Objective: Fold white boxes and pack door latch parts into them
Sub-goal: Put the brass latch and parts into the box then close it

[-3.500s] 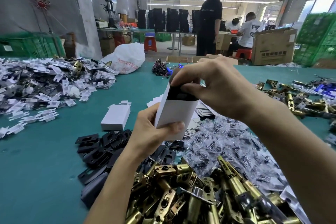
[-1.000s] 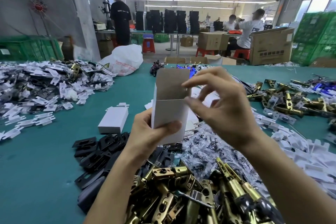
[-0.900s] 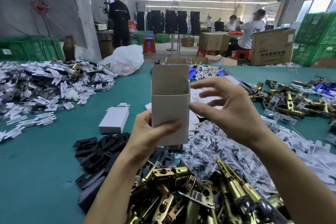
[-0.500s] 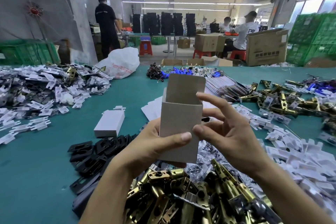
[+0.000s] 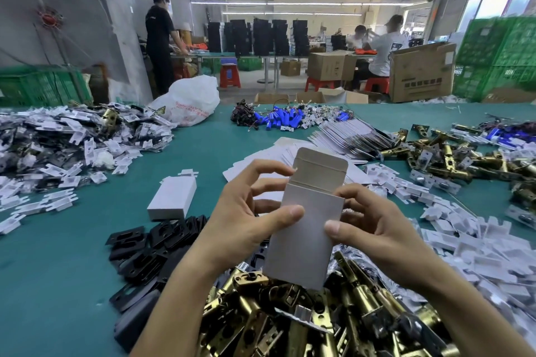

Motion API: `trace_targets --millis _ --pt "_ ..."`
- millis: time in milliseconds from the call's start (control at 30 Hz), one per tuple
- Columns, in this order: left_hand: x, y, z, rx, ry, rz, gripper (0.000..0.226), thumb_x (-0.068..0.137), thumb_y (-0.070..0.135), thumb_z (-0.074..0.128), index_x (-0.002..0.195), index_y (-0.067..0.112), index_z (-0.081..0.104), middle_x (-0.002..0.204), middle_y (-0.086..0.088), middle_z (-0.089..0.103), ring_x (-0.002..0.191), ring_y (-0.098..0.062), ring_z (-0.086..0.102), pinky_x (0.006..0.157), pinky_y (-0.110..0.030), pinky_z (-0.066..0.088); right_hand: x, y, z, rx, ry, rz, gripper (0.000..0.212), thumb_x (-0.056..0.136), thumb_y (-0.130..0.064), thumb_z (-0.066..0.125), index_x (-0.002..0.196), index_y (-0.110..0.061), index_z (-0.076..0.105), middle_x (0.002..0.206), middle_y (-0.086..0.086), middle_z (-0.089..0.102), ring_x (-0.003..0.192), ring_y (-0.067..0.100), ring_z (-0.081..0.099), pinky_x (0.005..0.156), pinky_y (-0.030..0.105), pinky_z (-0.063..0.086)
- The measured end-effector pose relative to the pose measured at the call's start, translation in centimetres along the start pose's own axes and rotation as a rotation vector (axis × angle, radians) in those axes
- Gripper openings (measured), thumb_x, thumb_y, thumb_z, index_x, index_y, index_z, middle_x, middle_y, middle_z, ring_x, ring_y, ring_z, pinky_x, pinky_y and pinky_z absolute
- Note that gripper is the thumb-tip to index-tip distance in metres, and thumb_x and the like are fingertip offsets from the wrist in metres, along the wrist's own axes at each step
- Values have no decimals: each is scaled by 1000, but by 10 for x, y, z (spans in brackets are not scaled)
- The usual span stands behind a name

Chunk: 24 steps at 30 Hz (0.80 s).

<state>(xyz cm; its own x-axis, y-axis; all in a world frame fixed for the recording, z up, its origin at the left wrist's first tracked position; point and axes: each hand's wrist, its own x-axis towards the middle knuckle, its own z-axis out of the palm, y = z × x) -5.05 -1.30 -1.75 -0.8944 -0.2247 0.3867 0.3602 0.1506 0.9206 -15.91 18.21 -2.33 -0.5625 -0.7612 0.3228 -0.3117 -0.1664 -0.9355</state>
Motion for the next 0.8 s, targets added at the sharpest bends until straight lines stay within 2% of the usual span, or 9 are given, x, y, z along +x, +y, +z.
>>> trace_targets --millis 100,167,233,367,433,500,533,667,800 --pt "0 -1 1 51 36 29 30 73 34 80 102 35 69 109 10 72 83 -16 71 71 -30 58 1 -2 0 -30 -40 -13 23 82 -18 69 100 -31 66 103 8 68 97 40 65 81 45 60" --pt "1 -1 1 65 41 35 22 74 37 78 95 33 71 102 6 72 83 -17 71 68 -40 60 3 -6 1 -71 -69 -16 23 83 -19 70 101 -31 65 104 8 66 98 39 64 84 51 58" --pt "1 -2 0 60 57 26 16 73 39 78 86 32 70 92 -4 74 79 -21 72 68 -51 59 6 -10 5 -91 -77 -23 29 82 -19 70 107 -34 64 104 5 66 96 33 66 82 46 59" --pt "0 -3 -1 58 88 25 19 69 38 83 83 33 71 86 -6 75 77 -21 72 68 -48 60 17 -17 12 77 103 -99 63 80 -20 70 132 -45 46 112 6 63 101 24 67 87 37 58" --pt "1 -2 0 67 112 49 25 67 37 86 85 34 69 95 -5 74 80 -27 72 71 -56 60 23 -22 17 137 163 -108 50 81 -33 70 128 -40 54 111 7 66 99 22 68 84 34 58" --pt "0 0 1 70 146 74 32 65 36 87 89 36 66 105 -6 71 85 -38 72 73 -64 59 26 -27 22 154 151 -107 25 84 -49 68 103 -33 73 102 0 73 92 13 70 75 29 57" --pt "0 0 1 71 157 84 34 65 35 88 89 36 65 108 -6 71 88 -40 72 73 -65 58 27 -27 24 150 143 -104 26 83 -52 66 92 -29 75 96 -1 75 88 12 70 72 29 58" --pt "-1 1 1 61 184 84 47 61 33 91 93 32 57 106 -5 72 84 -40 73 65 -64 59 30 -26 27 101 197 -98 19 78 -38 69 81 -19 75 81 0 73 75 9 68 68 31 58" --pt "0 1 1 29 177 72 60 59 31 93 103 37 52 103 -5 72 81 -40 73 63 -57 62 32 -29 24 -66 203 -110 10 79 -26 75 87 -20 77 88 -1 77 81 16 72 72 30 59"
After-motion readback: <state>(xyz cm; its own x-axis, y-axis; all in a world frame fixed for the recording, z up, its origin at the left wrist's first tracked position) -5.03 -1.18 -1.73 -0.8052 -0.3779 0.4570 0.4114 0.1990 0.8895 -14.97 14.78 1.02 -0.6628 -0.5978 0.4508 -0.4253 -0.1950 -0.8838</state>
